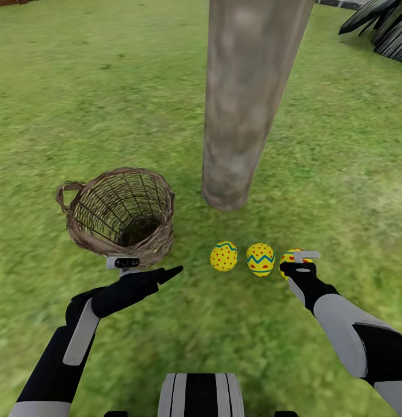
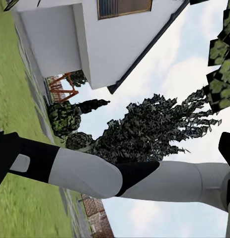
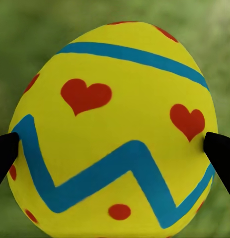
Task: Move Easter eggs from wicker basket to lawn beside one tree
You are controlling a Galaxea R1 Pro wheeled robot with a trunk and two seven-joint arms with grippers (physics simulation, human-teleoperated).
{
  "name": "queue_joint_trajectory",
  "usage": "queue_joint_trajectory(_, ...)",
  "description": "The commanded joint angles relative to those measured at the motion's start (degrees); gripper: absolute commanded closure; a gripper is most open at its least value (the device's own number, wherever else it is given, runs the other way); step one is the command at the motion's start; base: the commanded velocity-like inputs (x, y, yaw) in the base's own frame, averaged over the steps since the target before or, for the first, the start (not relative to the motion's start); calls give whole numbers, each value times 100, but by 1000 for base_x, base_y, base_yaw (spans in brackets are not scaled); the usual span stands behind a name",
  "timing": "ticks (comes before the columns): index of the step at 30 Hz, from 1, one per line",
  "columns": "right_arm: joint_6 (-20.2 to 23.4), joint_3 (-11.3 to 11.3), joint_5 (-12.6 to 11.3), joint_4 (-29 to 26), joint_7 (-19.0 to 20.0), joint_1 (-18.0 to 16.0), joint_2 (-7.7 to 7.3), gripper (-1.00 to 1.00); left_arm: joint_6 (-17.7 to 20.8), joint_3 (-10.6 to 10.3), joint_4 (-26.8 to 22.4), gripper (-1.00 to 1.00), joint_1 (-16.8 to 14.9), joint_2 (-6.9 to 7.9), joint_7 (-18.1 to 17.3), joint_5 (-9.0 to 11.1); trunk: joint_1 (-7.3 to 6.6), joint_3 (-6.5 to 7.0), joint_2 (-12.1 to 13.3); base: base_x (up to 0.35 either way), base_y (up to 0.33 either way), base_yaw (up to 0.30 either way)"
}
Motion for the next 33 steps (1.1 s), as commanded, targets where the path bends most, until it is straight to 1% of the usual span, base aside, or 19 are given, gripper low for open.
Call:
queue_joint_trajectory(1,39,-35,60,-9,-3,0,3,100,45,-2,0,-100,-2,1,-2,20,-1,-3,-1,0,0,0)
queue_joint_trajectory(4,39,-35,60,-9,-3,0,3,100,45,-4,0,-100,-2,2,-2,21,-1,-3,-1,0,0,0)
queue_joint_trajectory(6,39,-35,60,-9,-3,0,3,100,45,-7,-2,-100,-2,1,-1,18,4,-47,-4,0,0,0)
queue_joint_trajectory(8,36,-35,60,-11,-3,0,3,100,45,-3,0,-100,-2,1,-1,20,4,-47,-4,0,0,0)
queue_joint_trajectory(10,30,-35,60,-18,0,0,3,100,45,-6,0,-100,-2,1,-1,16,9,-92,-7,0,0,0)
queue_joint_trajectory(18,30,-35,60,-18,11,0,3,100,45,0,4,-100,-2,1,-3,22,9,-92,-7,0,0,0)
queue_joint_trajectory(19,30,-35,60,-18,13,0,3,-100,45,0,4,-100,-2,1,-5,22,9,-92,-7,0,0,0)
queue_joint_trajectory(33,30,-35,60,-17,14,0,-5,-100,45,-3,6,-100,-2,2,-1,22,9,-92,-7,0,0,0)
